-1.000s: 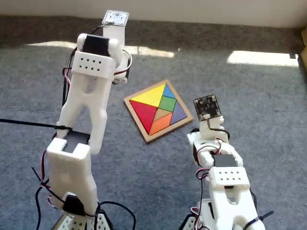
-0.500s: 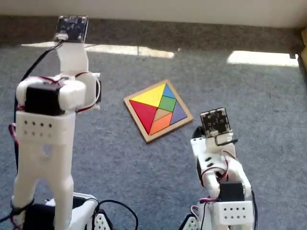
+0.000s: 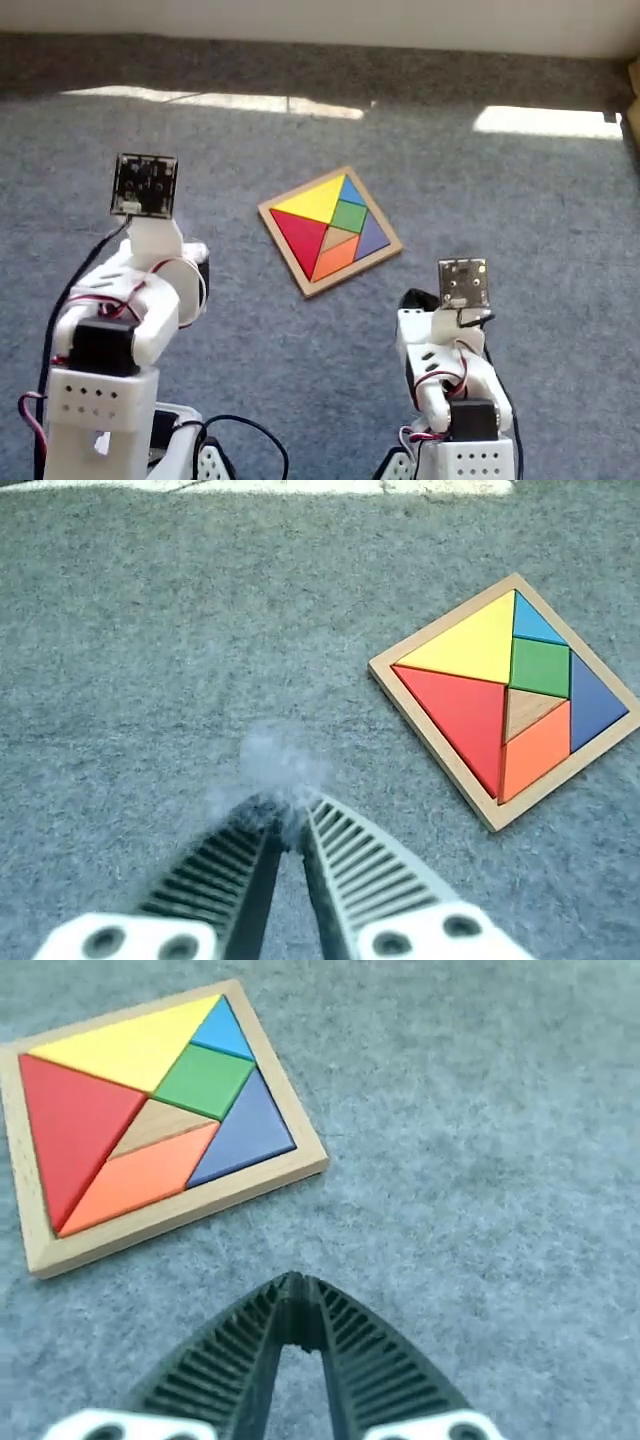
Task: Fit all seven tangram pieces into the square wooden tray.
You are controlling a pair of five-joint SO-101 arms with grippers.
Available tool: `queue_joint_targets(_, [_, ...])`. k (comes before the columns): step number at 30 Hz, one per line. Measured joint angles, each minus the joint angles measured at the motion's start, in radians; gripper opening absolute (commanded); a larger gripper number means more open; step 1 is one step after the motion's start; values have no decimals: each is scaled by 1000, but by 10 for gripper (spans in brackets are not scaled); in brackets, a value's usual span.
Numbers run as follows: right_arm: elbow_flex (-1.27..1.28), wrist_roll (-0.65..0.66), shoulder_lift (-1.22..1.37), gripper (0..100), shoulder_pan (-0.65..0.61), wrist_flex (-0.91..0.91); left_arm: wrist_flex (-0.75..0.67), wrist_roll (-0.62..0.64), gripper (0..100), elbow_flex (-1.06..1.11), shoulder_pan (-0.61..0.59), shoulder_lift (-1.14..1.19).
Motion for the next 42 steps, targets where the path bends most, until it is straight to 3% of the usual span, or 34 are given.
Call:
queue_joint_targets(13, [20, -28, 0, 7, 58, 0, -241, 0, 5, 669, 0, -606])
queue_joint_targets(18, [20, -31, 0, 7, 57, 137, -250, -118, 5, 801, 0, -707])
queue_joint_targets(21, [20, -31, 0, 7, 57, 278, -252, -187, 5, 848, 0, -707])
queue_joint_targets(25, [20, -31, -15, 7, 57, 318, -252, -267, 5, 864, -18, -707])
queue_joint_targets(31, [20, -31, -15, 7, 57, 325, -245, -284, 5, 865, -48, -707])
queue_joint_targets(42, [20, -31, -15, 7, 57, 325, 21, -287, 5, 865, -52, -707])
